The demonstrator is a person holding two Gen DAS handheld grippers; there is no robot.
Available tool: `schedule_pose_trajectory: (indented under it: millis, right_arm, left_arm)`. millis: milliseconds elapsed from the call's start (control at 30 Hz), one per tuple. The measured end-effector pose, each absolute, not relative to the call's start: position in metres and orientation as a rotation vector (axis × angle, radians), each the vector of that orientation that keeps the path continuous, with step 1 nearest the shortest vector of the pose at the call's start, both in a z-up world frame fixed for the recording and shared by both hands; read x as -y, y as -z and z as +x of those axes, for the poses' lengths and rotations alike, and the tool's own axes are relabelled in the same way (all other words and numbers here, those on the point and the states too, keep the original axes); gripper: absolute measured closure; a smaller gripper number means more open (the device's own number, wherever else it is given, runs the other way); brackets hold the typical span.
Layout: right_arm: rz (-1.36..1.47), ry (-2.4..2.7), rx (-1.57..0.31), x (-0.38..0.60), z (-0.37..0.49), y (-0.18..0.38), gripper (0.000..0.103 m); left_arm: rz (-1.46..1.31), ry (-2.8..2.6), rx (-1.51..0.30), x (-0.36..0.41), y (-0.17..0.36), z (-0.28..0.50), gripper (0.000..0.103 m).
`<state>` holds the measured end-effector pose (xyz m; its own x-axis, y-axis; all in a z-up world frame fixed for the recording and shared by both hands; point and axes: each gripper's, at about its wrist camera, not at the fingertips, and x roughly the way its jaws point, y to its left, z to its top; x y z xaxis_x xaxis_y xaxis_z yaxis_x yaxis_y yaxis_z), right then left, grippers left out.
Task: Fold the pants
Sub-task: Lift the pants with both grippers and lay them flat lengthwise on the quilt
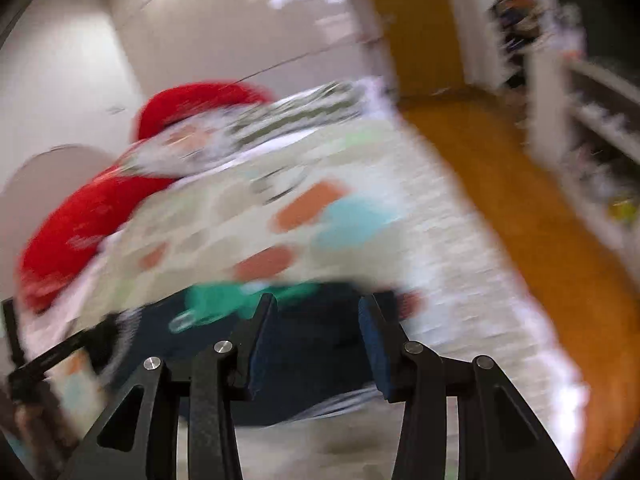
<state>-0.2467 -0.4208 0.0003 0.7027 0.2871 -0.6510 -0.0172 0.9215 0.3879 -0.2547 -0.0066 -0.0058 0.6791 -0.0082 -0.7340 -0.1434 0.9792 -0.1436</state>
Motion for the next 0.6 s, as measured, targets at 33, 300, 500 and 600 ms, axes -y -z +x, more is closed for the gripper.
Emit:
schedule_pose_trajectory:
  millis: [33,300,500,600]
  right_arm:
    - [0.401,-0.208,-0.812,0.415,-0.243,0.009,0.057]
    - [0.466,-0.166,-0.924,0.409,-0.239,0.058,0.047]
    - [0.429,-0.170,-0.804,0.414,-0.283,0.027,0.043]
    - [0.408,-0.103,-0.834,0.419,-0.300,0.038,0.043]
  left_arm:
    - [-0.205,-0.069,-0.819,0.010,0.005,-0.260,0.022]
    - [-0.189,-0.036,-0.894,0.038,0.023,-0.278,0.022]
    - [-0.184,-0.005,-0.916,0.055,0.025,-0.285,0.022]
    - [-0.158,0.008,-0.927,0.068,0.024,-0.290,0.022]
